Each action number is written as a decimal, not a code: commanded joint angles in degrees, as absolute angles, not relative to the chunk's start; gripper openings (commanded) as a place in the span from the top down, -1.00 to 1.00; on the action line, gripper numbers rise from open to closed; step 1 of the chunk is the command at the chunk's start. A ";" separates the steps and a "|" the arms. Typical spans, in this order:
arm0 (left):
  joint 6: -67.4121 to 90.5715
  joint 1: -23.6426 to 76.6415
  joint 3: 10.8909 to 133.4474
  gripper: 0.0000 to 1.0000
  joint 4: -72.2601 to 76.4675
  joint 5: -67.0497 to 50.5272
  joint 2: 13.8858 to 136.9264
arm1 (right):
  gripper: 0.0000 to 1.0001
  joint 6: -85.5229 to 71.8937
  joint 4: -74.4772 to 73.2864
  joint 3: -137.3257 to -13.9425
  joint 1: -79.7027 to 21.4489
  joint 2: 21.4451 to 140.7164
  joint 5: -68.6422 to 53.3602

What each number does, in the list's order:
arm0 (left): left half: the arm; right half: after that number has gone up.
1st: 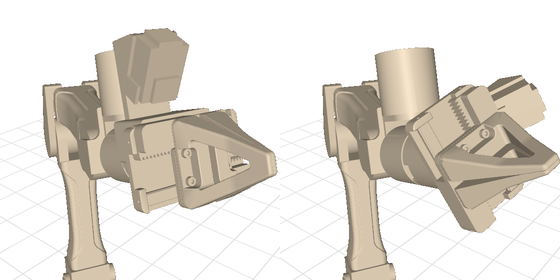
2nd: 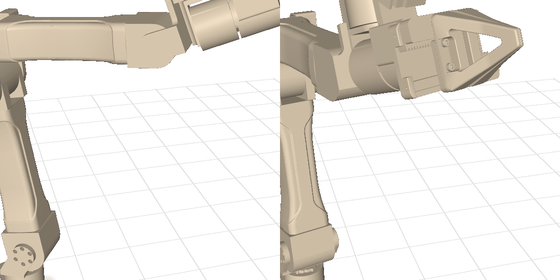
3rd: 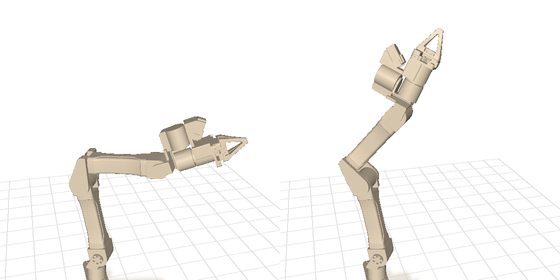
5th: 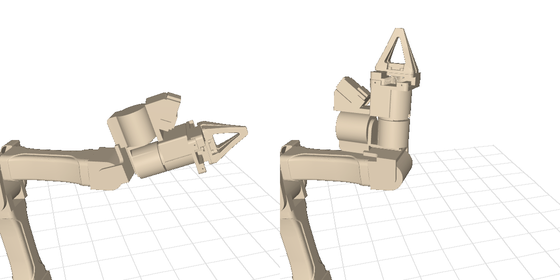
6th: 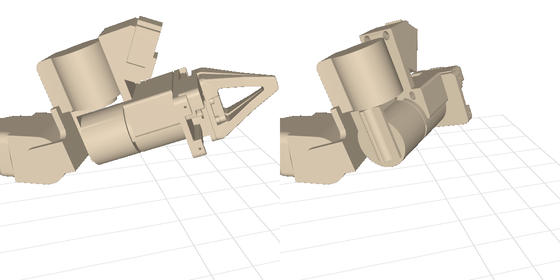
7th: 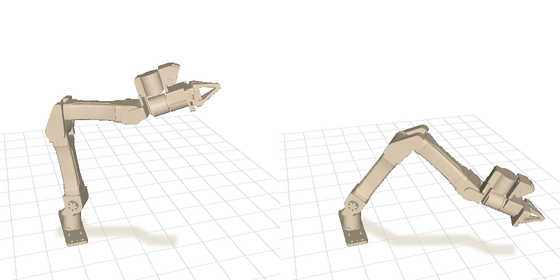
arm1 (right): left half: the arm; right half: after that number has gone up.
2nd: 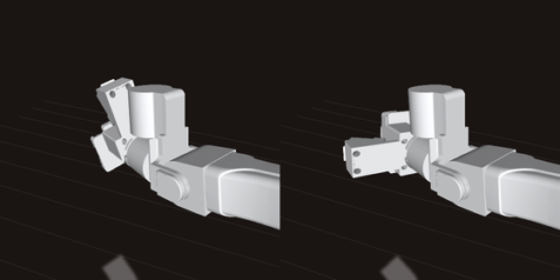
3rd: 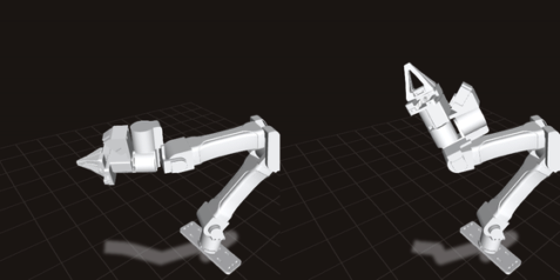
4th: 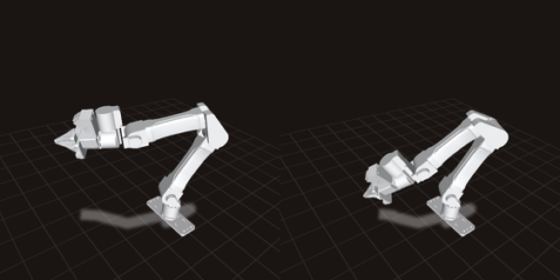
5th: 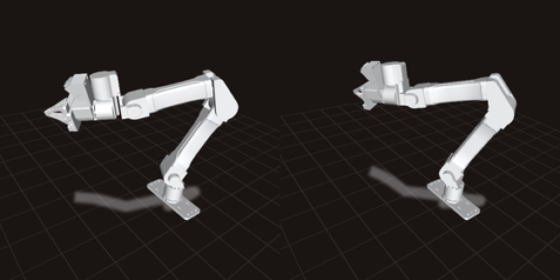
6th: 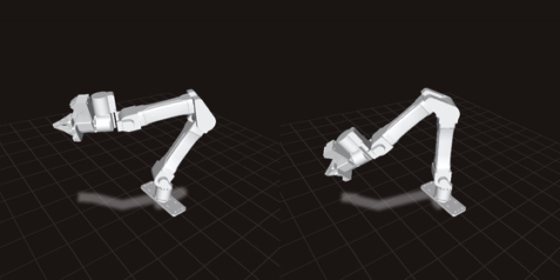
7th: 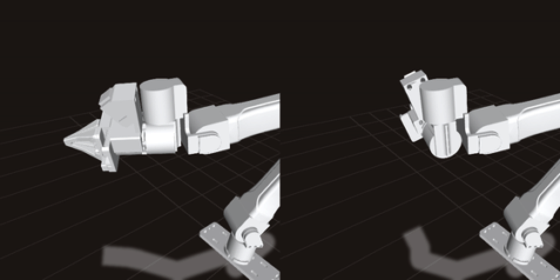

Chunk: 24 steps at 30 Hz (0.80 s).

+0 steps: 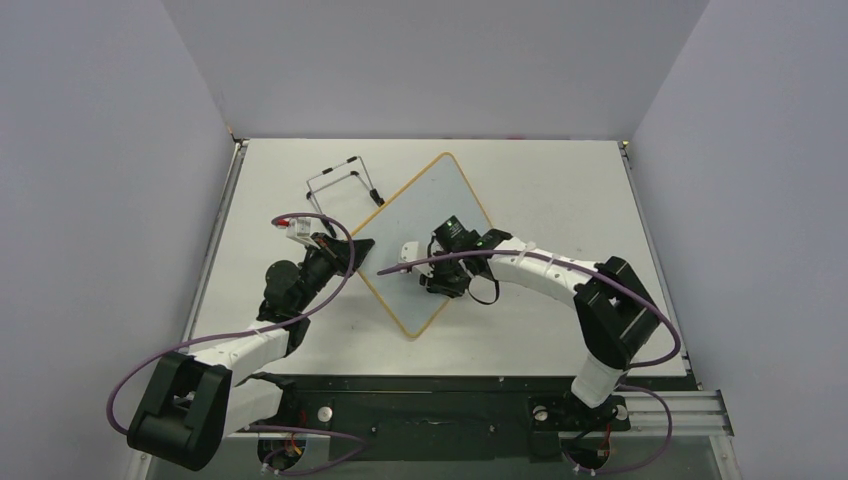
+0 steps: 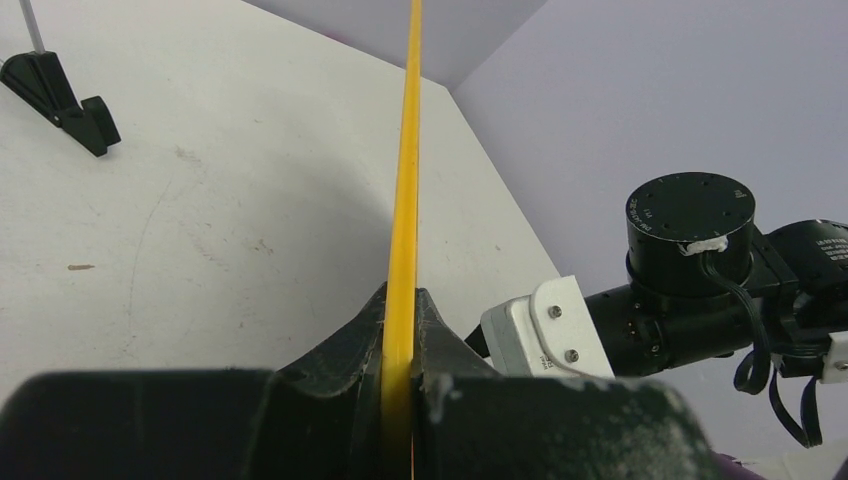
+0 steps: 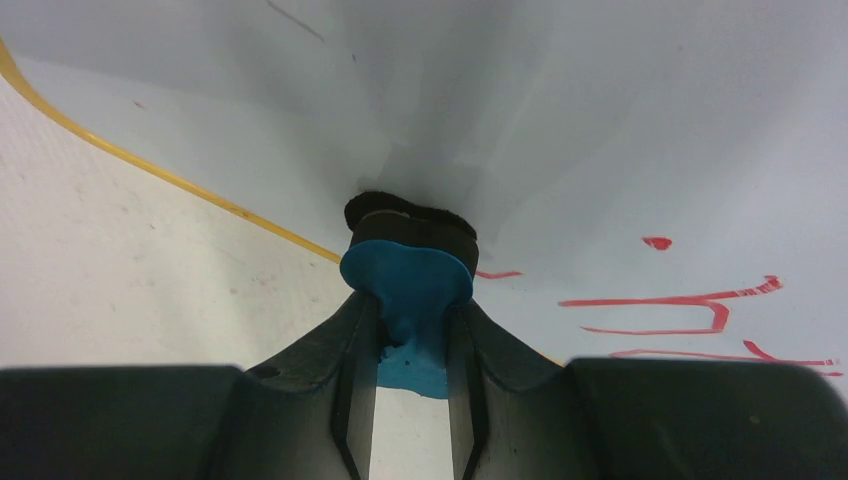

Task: Erase the whiteboard
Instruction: Erase the whiteboard at the center of the board.

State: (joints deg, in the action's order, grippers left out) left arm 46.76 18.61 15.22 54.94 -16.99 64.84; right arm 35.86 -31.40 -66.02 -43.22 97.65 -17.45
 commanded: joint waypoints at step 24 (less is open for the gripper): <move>48.59 20.15 19.00 1.00 60.03 -21.85 63.57 | 1.00 40.68 -30.47 -64.97 -43.60 94.46 -18.05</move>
State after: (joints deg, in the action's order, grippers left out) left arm 47.88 19.46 15.27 53.76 -18.06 64.75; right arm 40.64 -32.42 -65.84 -40.14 95.50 -14.92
